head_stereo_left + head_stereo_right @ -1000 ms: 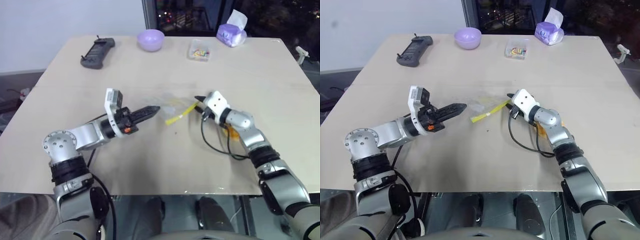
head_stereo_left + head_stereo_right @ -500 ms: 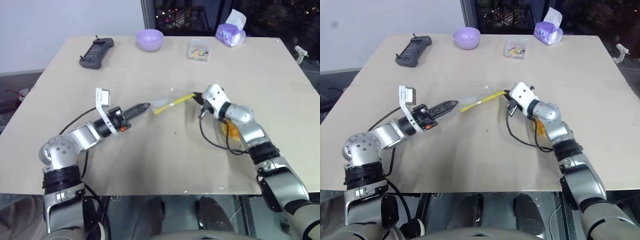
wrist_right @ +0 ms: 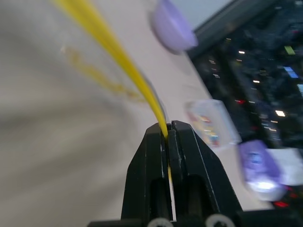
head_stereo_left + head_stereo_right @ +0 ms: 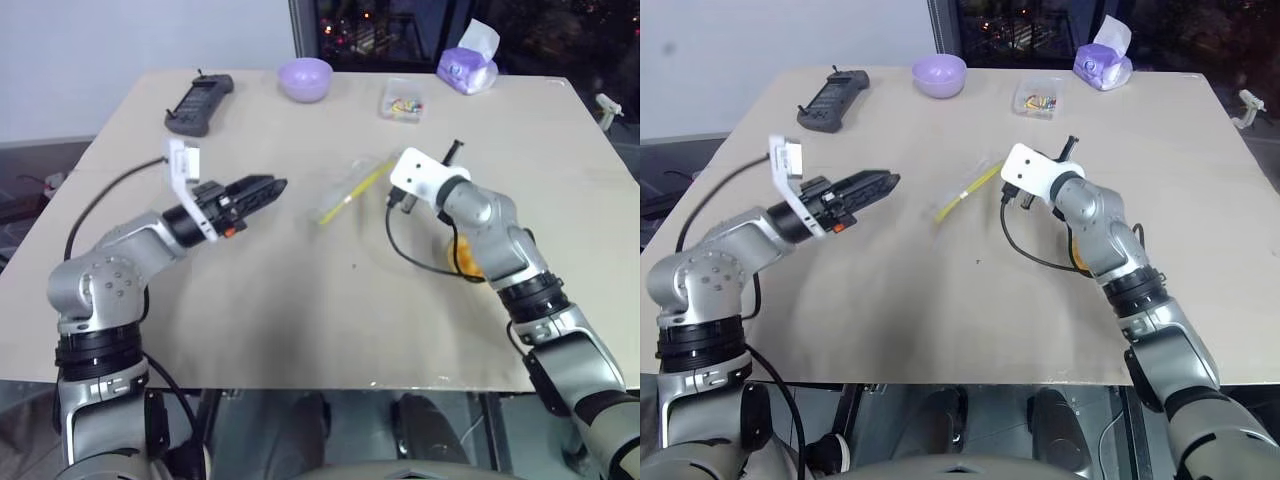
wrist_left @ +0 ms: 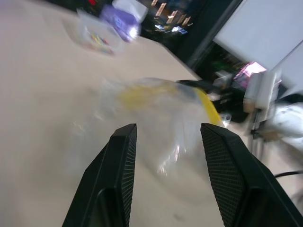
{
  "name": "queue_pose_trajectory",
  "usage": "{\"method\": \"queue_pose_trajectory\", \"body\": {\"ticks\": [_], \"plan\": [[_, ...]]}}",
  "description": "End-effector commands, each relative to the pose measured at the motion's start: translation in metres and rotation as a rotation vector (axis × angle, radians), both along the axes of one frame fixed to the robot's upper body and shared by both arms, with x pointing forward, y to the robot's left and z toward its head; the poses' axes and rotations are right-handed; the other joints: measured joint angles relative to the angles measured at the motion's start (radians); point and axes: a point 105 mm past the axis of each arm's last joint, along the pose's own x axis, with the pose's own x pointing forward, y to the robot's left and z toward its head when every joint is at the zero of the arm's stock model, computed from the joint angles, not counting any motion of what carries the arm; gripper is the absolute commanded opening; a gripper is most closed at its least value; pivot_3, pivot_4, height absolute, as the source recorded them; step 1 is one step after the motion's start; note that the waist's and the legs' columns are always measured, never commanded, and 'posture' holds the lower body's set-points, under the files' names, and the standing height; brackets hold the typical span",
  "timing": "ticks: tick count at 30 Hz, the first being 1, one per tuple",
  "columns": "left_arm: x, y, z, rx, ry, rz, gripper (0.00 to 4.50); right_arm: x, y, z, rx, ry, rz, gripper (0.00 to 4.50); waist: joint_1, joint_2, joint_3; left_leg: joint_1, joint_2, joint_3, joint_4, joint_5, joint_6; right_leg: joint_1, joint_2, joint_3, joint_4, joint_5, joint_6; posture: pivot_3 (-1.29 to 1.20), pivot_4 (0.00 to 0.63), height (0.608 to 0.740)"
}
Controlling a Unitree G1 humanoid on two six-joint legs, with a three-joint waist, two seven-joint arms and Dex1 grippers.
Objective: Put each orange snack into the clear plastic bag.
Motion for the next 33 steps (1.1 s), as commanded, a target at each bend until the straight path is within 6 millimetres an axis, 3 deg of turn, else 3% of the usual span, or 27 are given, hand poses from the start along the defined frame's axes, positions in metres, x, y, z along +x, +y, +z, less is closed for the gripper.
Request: {"method": "queue_pose_trajectory", "body": {"ticks": [1,6,11,17,27,33], "plan": [[-0.007,-0.021,0.011,0.130,-0.146,-0.039,2.26,-0.001,0.003,0.006,-0.010,-0.022,-0.038,0.00,0.000,0.000,0.000,0.000,0.000,0.000,0.000,0.000,0.000,0.000,0.000,0.000,0.000,0.000,0.000,0.00,0.150,0.740],[0.010,-0.025,-0.034,0.567,-0.281,0.069,2.26,0.004,0.000,0.000,0.025,0.038,-0.124,0.00,-0.007,0.000,0.000,0.001,0.000,0.002,-0.002,0.000,0.000,-0.001,0.000,0.002,0.000,0.000,0.000,0.00,0.150,0.740],[0.021,-0.037,-0.056,0.752,-0.443,0.138,2.26,0.006,0.008,0.002,0.033,0.034,-0.125,0.00,-0.005,0.001,0.000,0.000,0.000,0.001,-0.002,0.000,0.001,-0.002,0.001,0.001,0.000,0.000,0.000,0.00,0.150,0.740],[0.022,-0.054,-0.034,0.641,-0.584,0.232,2.26,0.009,0.007,-0.002,0.031,0.038,-0.136,0.00,-0.001,0.001,0.000,-0.001,0.000,0.001,-0.002,-0.001,0.002,-0.002,0.000,0.001,0.000,0.000,0.000,0.00,0.150,0.740],[0.012,-0.074,-0.044,0.639,-0.562,0.195,2.26,0.006,0.020,-0.007,0.048,0.056,-0.118,0.00,-0.008,0.001,0.000,-0.001,0.000,0.001,-0.002,-0.001,0.002,-0.002,0.001,0.001,0.001,0.000,0.000,0.00,0.150,0.740],[0.011,-0.066,-0.057,0.672,-0.499,0.222,2.26,0.006,0.020,-0.009,0.049,0.061,-0.118,0.00,-0.008,0.001,0.000,-0.001,0.000,0.001,-0.002,-0.001,0.002,-0.002,0.001,0.001,0.001,0.000,0.000,0.00,0.150,0.740]]}}
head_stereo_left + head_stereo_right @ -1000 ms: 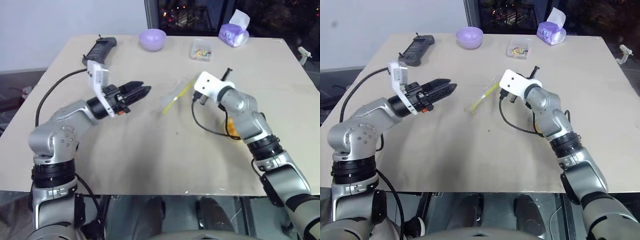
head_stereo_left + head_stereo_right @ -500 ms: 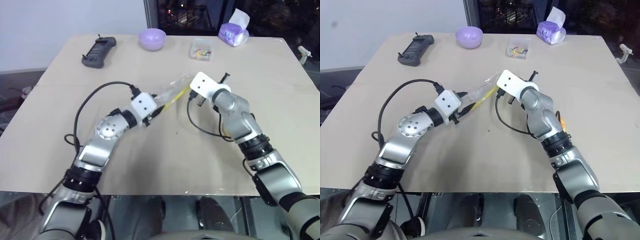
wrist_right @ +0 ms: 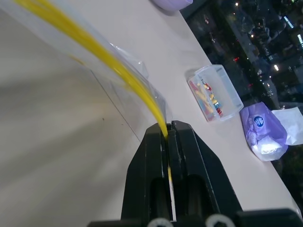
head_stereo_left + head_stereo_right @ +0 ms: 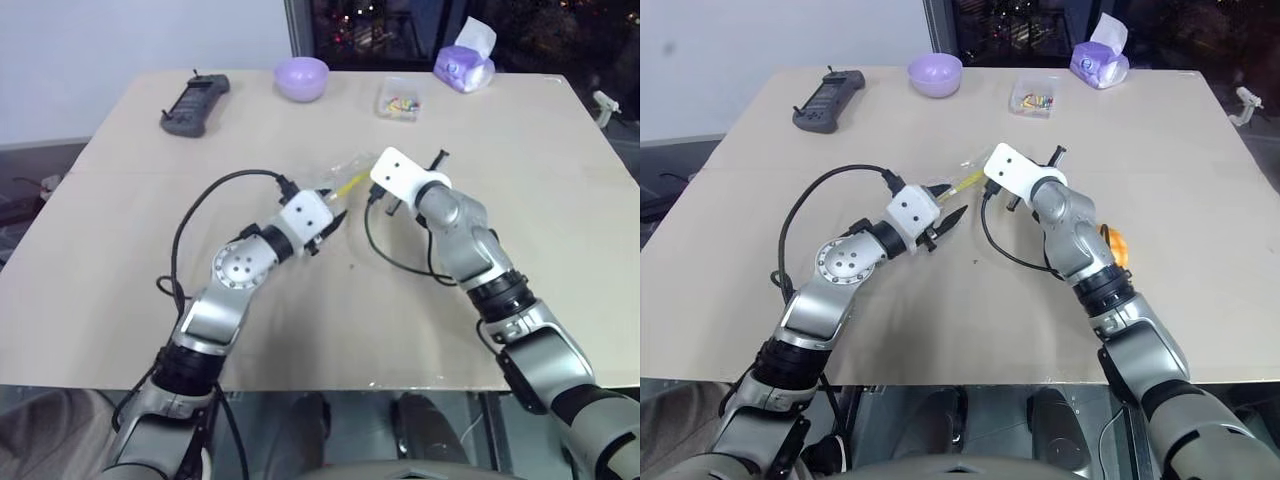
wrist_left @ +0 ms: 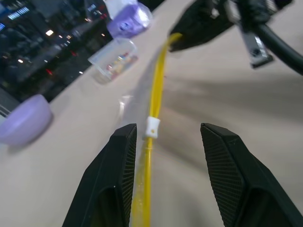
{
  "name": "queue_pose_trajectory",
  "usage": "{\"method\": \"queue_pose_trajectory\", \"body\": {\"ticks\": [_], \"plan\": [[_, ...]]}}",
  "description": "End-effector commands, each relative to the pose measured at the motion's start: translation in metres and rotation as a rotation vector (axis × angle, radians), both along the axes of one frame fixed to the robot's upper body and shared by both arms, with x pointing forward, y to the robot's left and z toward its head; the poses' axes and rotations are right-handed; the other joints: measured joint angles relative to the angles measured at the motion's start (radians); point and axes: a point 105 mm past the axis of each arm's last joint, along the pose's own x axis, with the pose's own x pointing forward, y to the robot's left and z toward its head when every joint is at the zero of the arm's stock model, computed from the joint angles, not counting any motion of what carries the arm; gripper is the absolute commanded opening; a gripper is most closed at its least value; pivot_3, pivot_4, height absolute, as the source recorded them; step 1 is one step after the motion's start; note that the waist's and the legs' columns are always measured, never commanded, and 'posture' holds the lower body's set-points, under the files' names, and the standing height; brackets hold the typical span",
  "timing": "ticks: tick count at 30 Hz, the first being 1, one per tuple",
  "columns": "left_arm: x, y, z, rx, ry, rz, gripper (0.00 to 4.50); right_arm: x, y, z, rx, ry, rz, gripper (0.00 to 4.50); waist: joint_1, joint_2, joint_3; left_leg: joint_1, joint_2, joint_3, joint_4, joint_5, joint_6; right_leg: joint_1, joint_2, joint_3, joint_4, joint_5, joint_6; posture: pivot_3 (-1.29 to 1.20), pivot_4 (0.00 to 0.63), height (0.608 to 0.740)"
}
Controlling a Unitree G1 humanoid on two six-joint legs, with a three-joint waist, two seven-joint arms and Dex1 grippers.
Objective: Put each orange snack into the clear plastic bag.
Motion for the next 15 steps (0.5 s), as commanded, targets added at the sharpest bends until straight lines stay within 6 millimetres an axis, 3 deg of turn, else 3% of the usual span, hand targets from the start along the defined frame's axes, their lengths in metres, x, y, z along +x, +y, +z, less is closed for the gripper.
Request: {"method": "queue_pose_trajectory", "body": {"ticks": [1,15], "plan": [[-0.004,0.007,0.005,0.019,-0.048,0.048,2.26,-0.001,0.001,0.012,0.002,-0.048,0.002,0.00,-0.002,0.000,0.000,0.000,0.000,0.000,0.000,0.000,0.000,0.000,0.000,0.000,0.000,0.000,0.000,0.00,0.150,0.740],[0.001,0.013,0.018,0.033,-0.138,0.095,2.26,-0.002,0.000,0.011,-0.002,-0.048,0.005,0.00,0.000,0.000,0.000,0.000,0.000,0.000,0.000,0.000,0.000,0.000,0.000,0.000,0.000,0.000,0.000,0.00,0.150,0.740]]}}
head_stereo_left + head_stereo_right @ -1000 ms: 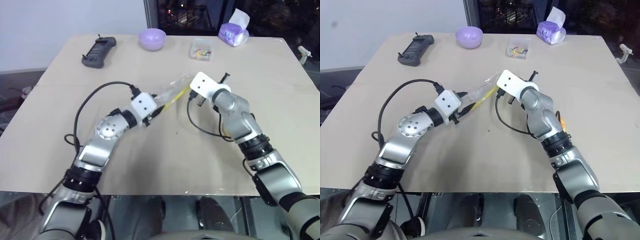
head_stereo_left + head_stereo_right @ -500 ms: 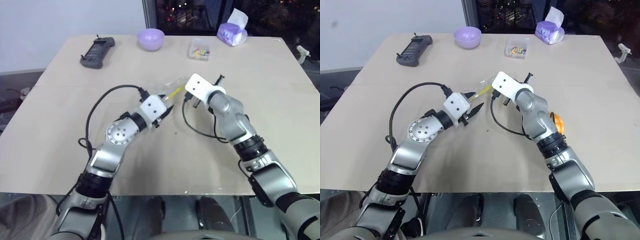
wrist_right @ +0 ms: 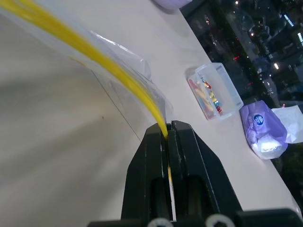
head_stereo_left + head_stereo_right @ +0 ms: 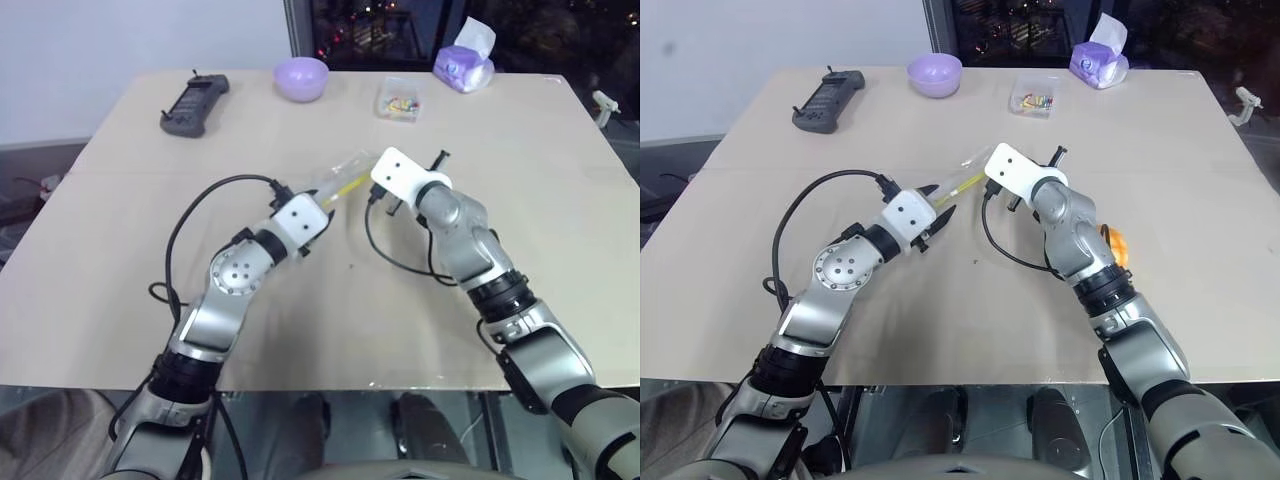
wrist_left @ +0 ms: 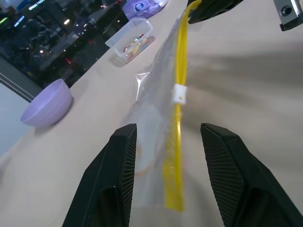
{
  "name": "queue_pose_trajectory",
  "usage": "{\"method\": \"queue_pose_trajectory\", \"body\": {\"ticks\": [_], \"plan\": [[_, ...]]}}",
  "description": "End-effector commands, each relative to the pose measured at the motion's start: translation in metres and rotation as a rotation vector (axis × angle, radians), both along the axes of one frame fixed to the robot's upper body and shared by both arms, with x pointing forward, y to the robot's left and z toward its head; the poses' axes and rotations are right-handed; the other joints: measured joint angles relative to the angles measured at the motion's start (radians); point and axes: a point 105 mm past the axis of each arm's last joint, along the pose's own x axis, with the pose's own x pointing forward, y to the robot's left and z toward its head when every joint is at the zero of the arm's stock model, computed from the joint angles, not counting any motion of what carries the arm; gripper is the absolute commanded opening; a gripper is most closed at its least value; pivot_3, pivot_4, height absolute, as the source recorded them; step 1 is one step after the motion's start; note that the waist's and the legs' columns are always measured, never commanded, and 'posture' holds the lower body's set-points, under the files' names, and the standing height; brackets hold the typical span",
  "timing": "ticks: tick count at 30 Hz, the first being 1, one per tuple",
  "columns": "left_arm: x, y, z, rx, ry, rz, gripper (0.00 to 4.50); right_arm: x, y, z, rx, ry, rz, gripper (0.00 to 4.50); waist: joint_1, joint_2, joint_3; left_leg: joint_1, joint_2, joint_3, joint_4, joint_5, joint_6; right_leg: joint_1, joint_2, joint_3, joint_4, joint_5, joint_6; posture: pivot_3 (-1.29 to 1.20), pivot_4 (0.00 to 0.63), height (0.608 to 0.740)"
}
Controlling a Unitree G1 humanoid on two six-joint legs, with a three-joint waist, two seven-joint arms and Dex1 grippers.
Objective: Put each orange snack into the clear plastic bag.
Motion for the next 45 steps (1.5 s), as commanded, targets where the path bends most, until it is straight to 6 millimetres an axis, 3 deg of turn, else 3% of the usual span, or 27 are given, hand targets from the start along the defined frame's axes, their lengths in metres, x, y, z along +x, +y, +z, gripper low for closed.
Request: {"method": "queue_pose_trajectory", "body": {"ticks": [1,4,7,10,11,16,19,25,30,33,37,38,39,43,45], "plan": [[-0.001,0.000,0.020,-0.019,-0.079,-0.005,2.26,-0.002,0.002,0.011,-0.001,-0.051,0.012,0.00,0.000,0.000,0.000,0.000,0.000,0.000,0.000,0.000,0.000,0.000,0.000,0.000,0.000,0.000,0.000,0.00,0.150,0.740],[-0.001,-0.002,0.020,-0.022,-0.081,-0.009,2.26,-0.002,0.002,0.011,-0.002,-0.052,0.015,0.00,0.001,0.000,0.000,0.000,0.000,0.000,0.000,0.000,0.000,0.000,0.000,0.000,0.000,0.000,0.000,0.00,0.150,0.740],[0.000,-0.001,0.022,-0.036,-0.084,-0.004,1.45,-0.003,0.003,0.012,0.010,-0.061,0.021,0.00,0.001,0.000,0.000,0.000,0.000,0.000,0.000,0.000,0.000,0.000,0.000,0.000,0.000,0.000,0.000,0.00,0.150,0.740],[0.000,-0.002,0.022,-0.040,-0.080,-0.003,0.20,-0.004,0.004,0.011,0.013,-0.058,0.024,0.00,0.001,0.000,0.000,0.000,0.000,0.000,0.000,0.000,0.000,0.000,0.000,0.000,0.000,0.000,0.000,0.00,0.150,0.740],[0.000,-0.002,0.022,-0.039,-0.078,-0.003,0.04,-0.004,0.004,0.011,0.012,-0.057,0.026,0.00,0.000,0.000,0.000,0.000,0.000,0.000,0.000,0.000,0.000,0.000,0.000,0.000,0.000,0.000,0.000,0.00,0.150,0.740],[0.001,-0.002,0.019,-0.033,-0.070,0.000,0.04,-0.004,0.002,0.011,0.014,-0.052,0.028,0.00,0.000,0.000,0.000,0.000,0.000,0.000,0.000,0.000,0.000,0.000,0.000,0.000,0.000,0.000,0.000,0.00,0.150,0.740],[0.002,-0.002,0.018,-0.023,-0.071,0.008,0.04,-0.006,0.003,0.008,0.122,0.002,0.041,0.00,0.000,0.000,0.000,0.000,0.000,0.000,0.000,0.000,0.000,0.000,0.000,0.000,0.000,0.000,0.000,0.00,0.150,0.740],[0.002,-0.003,0.016,-0.009,-0.076,0.002,0.00,-0.017,-0.003,0.005,0.063,0.020,0.116,2.82,0.002,0.000,0.000,0.000,0.000,0.000,0.000,0.000,0.000,0.000,0.000,0.000,0.000,0.000,0.000,0.00,0.150,0.740],[0.000,-0.007,0.013,0.004,-0.075,-0.025,0.00,-0.035,-0.021,0.014,0.022,0.053,0.207,2.82,0.015,0.000,0.000,0.000,0.000,0.000,0.000,-0.001,0.003,0.000,0.000,0.000,-0.001,0.000,0.000,0.00,0.150,0.740],[0.000,-0.007,0.013,0.006,-0.077,-0.031,0.00,-0.049,-0.017,0.028,0.180,0.144,0.283,2.82,0.013,0.000,0.000,0.000,0.001,0.000,0.000,-0.002,0.003,0.000,0.000,0.000,0.000,0.000,0.000,0.00,0.150,0.740],[-0.001,-0.009,0.011,0.010,-0.079,-0.041,0.00,-0.066,0.004,0.046,0.413,0.254,0.394,2.82,0.016,0.000,0.000,0.000,0.001,0.000,0.000,-0.002,0.003,0.001,0.001,0.000,0.000,0.000,0.000,0.00,0.150,0.740],[-0.001,-0.009,0.011,0.010,-0.079,-0.044,0.00,-0.067,0.009,0.046,0.470,0.290,0.399,2.26,0.016,0.000,0.000,0.000,0.001,0.000,0.000,-0.002,0.003,0.001,0.001,0.000,0.000,0.000,0.000,0.00,0.150,0.740],[-0.001,-0.010,0.011,0.010,-0.080,-0.049,0.00,-0.067,0.014,0.045,0.510,0.320,0.397,2.09,0.017,0.000,0.000,0.000,0.001,0.000,0.000,-0.002,0.003,0.001,0.001,0.000,0.000,0.000,0.000,0.00,0.150,0.740],[-0.003,-0.011,0.012,0.007,-0.088,-0.053,0.00,-0.064,0.028,0.033,0.553,0.379,0.385,0.16,0.020,0.000,0.000,0.000,0.001,-0.001,0.001,-0.002,0.003,0.001,0.001,-0.001,0.000,0.000,0.000,0.00,0.150,0.740],[-0.003,-0.012,0.012,0.007,-0.089,-0.053,0.00,-0.064,0.032,0.032,0.592,0.405,0.389,0.07,0.021,0.000,0.000,0.000,0.000,-0.001,0.001,-0.002,0.003,0.001,0.000,-0.001,0.000,0.000,0.000,0.00,0.150,0.740]]}}
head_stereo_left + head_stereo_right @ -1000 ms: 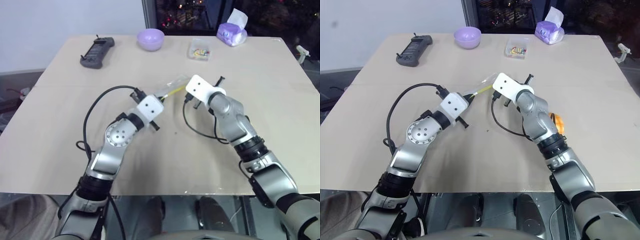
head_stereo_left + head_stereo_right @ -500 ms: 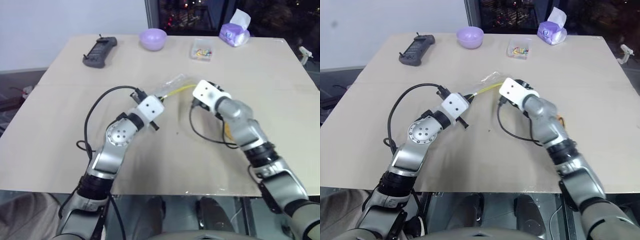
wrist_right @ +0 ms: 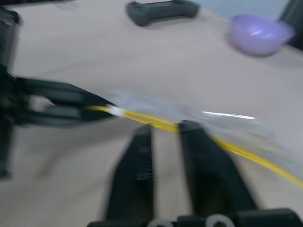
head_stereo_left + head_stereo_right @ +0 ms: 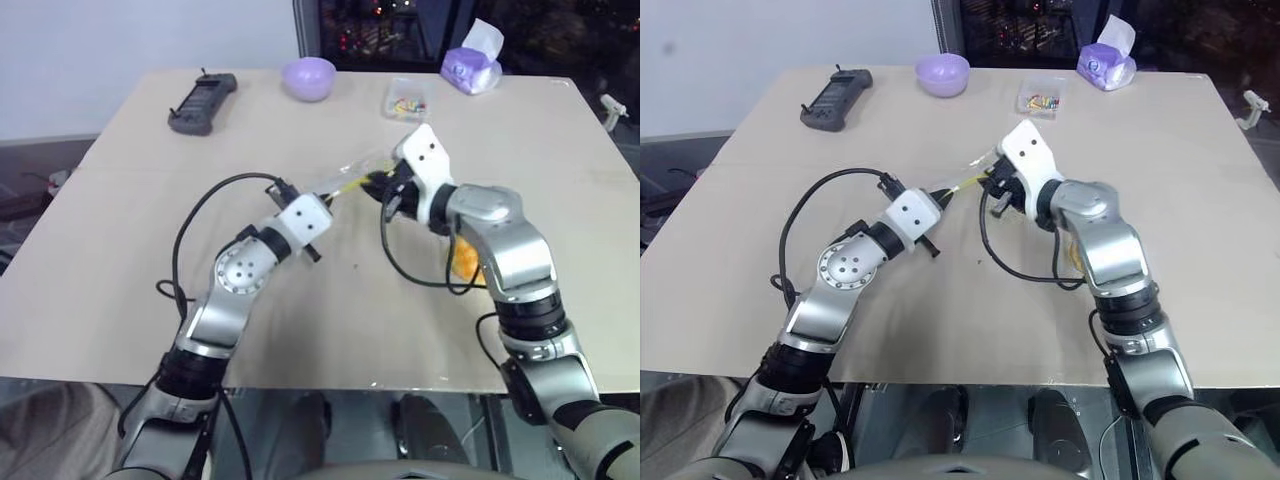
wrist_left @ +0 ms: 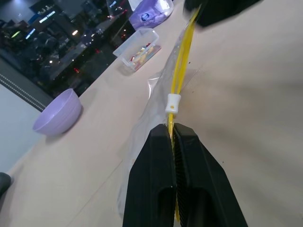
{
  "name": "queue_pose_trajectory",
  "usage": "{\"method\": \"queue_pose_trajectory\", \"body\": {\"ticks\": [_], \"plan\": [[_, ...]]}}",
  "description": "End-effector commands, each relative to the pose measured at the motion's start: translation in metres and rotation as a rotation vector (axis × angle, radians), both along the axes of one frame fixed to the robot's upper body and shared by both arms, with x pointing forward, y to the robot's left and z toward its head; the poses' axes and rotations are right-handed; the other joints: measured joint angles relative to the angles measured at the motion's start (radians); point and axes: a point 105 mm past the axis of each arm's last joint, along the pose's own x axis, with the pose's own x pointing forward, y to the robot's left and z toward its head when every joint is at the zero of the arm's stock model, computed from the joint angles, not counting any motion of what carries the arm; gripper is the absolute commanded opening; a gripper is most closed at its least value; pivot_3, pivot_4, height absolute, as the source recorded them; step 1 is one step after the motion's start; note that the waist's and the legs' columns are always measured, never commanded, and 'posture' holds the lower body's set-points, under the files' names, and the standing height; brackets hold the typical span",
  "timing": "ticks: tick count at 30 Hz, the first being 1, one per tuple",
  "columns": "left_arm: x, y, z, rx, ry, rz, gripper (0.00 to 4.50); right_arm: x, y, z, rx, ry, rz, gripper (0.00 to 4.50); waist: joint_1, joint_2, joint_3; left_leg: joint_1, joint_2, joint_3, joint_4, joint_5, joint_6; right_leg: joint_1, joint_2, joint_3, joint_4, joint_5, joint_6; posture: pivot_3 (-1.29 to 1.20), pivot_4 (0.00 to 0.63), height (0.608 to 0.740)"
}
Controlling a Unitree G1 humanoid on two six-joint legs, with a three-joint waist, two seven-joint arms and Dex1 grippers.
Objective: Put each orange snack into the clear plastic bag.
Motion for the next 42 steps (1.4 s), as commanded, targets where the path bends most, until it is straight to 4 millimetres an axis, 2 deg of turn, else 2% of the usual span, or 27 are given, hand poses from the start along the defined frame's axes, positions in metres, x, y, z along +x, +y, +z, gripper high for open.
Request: {"method": "queue_pose_trajectory", "body": {"ticks": [1,8,16,37,42], "plan": [[-0.004,-0.004,0.009,-0.001,-0.040,-0.023,0.00,0.001,0.005,0.009,0.056,0.005,-0.002,0.07,-0.001,0.000,0.000,0.000,0.000,0.000,0.000,0.000,0.000,0.000,0.000,0.000,0.000,0.000,0.000,0.00,0.150,0.740],[-0.006,-0.005,0.009,0.003,-0.042,-0.031,0.00,0.010,0.005,0.011,0.094,0.025,-0.040,0.07,-0.003,0.000,0.000,0.000,0.000,0.000,0.000,0.000,0.000,0.000,0.000,0.000,0.000,0.000,0.000,0.00,0.150,0.740],[-0.007,-0.006,0.008,0.021,-0.047,-0.039,0.00,0.011,0.006,0.014,0.129,0.042,-0.038,0.07,-0.003,0.000,0.000,0.000,0.000,0.000,0.000,0.000,0.000,0.000,0.000,0.000,0.000,0.000,0.000,0.00,0.150,0.740],[-0.005,-0.008,0.014,-0.060,-0.022,-0.041,0.00,0.003,0.009,-0.009,0.071,0.045,0.011,0.07,-0.003,0.000,0.000,0.000,0.000,0.000,0.000,0.000,0.000,0.000,0.000,0.000,0.000,0.000,0.000,0.00,0.150,0.740],[-0.004,-0.005,0.011,-0.050,-0.017,-0.036,0.00,0.000,0.007,0.004,0.102,0.008,0.040,0.07,-0.003,0.000,0.000,0.000,0.000,0.000,0.000,0.000,0.000,0.000,0.000,0.000,0.000,0.000,0.000,0.00,0.150,0.740]]}}
